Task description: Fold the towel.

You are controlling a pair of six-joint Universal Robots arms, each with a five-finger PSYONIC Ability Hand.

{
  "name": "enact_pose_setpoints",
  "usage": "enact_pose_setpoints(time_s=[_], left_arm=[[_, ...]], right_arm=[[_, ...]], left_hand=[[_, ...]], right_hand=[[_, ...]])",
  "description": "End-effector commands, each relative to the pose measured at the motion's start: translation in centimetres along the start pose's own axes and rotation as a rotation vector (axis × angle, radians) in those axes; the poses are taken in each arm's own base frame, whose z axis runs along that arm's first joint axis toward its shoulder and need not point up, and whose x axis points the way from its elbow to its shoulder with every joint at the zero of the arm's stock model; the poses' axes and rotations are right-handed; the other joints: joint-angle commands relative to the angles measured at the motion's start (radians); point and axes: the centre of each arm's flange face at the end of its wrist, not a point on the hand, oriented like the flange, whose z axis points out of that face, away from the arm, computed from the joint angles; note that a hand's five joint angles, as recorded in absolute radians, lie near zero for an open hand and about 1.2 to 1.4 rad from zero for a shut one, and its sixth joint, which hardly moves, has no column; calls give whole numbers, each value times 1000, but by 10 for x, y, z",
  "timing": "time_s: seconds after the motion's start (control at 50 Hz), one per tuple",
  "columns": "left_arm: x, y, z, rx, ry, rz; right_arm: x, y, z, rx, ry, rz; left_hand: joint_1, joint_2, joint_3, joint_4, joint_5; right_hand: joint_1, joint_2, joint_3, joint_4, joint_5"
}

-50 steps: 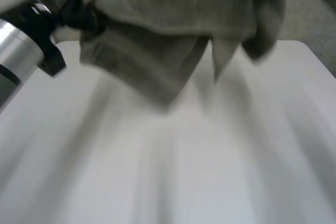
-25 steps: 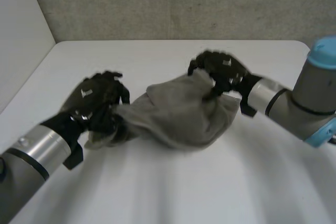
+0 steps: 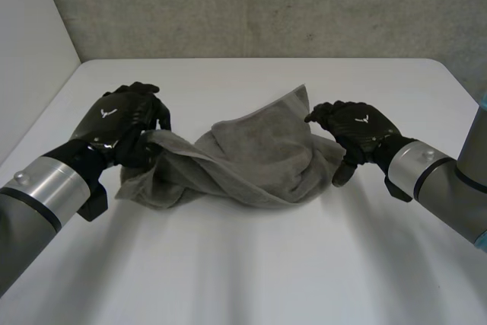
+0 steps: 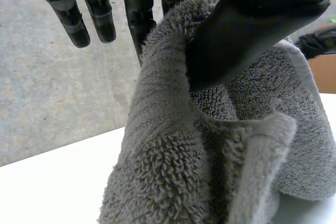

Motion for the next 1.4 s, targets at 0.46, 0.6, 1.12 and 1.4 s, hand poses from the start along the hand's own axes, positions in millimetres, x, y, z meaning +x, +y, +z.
enact_pose_setpoints(time_s=[0.46, 0.6, 1.12, 1.4], left_arm=[[-14, 9, 3, -31, -43, -20], [-14, 10, 3, -34, -44, -21], [-12, 9, 1, -30, -39, -14], [-14, 26, -2, -116, 6, 152]], right_arm=[[18, 65, 54, -140, -27, -33], [9, 68, 65, -133, -49, -2], [28, -14, -14, -58, -59, 53], [20, 5, -53, -274, -159, -103]], left_hand=[[102, 93, -51, -59, 61], [102, 93, -51, -59, 61], [102, 93, -51, -59, 61], [102, 93, -51, -59, 61]], right_hand=[[256, 255, -43, -76, 270], [256, 255, -43, -76, 270], [1145, 1144, -43, -76, 1159], [1145, 1144, -43, -76, 1159]])
